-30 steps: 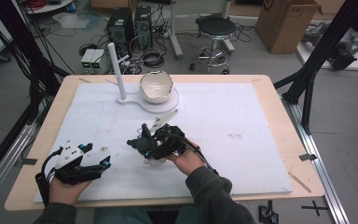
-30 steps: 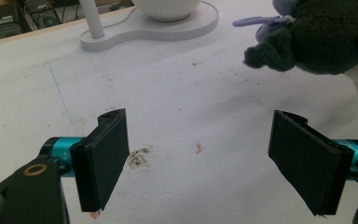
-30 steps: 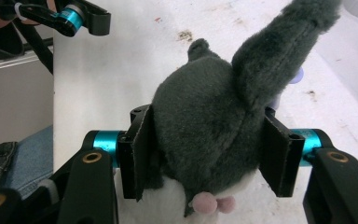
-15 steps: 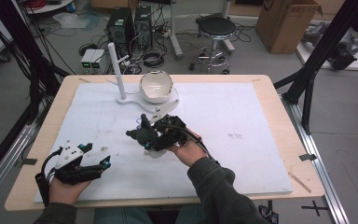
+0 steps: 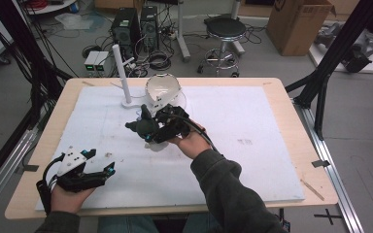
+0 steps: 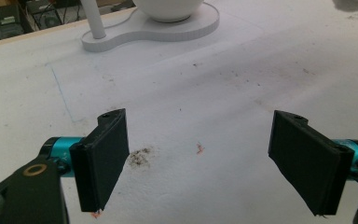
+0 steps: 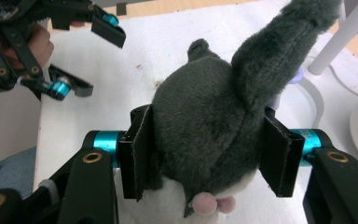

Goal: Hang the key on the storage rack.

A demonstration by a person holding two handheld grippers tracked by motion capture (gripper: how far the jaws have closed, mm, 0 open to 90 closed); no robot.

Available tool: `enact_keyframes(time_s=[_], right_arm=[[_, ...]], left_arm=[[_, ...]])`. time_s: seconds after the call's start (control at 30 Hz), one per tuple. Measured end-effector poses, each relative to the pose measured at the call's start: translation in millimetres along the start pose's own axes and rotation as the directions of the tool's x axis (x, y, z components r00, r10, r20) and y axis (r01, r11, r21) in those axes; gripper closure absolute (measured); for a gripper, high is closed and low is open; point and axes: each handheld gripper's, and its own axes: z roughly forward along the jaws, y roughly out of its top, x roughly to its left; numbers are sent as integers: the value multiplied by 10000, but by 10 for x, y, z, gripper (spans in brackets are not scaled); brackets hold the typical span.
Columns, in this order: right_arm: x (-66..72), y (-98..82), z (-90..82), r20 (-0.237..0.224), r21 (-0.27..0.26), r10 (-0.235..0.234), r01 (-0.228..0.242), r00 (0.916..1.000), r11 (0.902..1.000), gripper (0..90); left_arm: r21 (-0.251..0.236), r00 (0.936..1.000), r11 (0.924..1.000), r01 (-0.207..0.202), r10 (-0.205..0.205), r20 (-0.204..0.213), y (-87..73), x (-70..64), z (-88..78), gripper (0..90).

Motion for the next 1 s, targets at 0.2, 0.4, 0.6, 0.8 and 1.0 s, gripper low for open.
enact_keyframes(time_s=[0.2, 0.4, 0.6, 0.8, 1.0], right_arm=[[-79, 89, 37, -57, -85, -32, 31, 10000, 10000, 436], [-127, 197, 62, -76, -136, -135, 134, 9999, 9998, 436], [-193, 304, 97, -105, -226, -150, 147, 9998, 9996, 436], [-271, 410, 112, -164, -381, -98, 91, 9998, 9992, 436], [-337, 499, 141, -99, -466, -157, 153, 9998, 9988, 436]], left_arm=[[25, 10000, 10000, -17, 17, 14, 0, 5, -2, 204], [-19, 10000, 10000, 14, -14, 4, -3, 7, -2, 204], [1, 10000, 10000, 52, -52, 27, -4, 14, -6, 204], [7, 10000, 10000, -1, 1, -3, -5, 24, -10, 204], [-29, 10000, 10000, 66, -66, -29, -9, 24, -7, 204]])
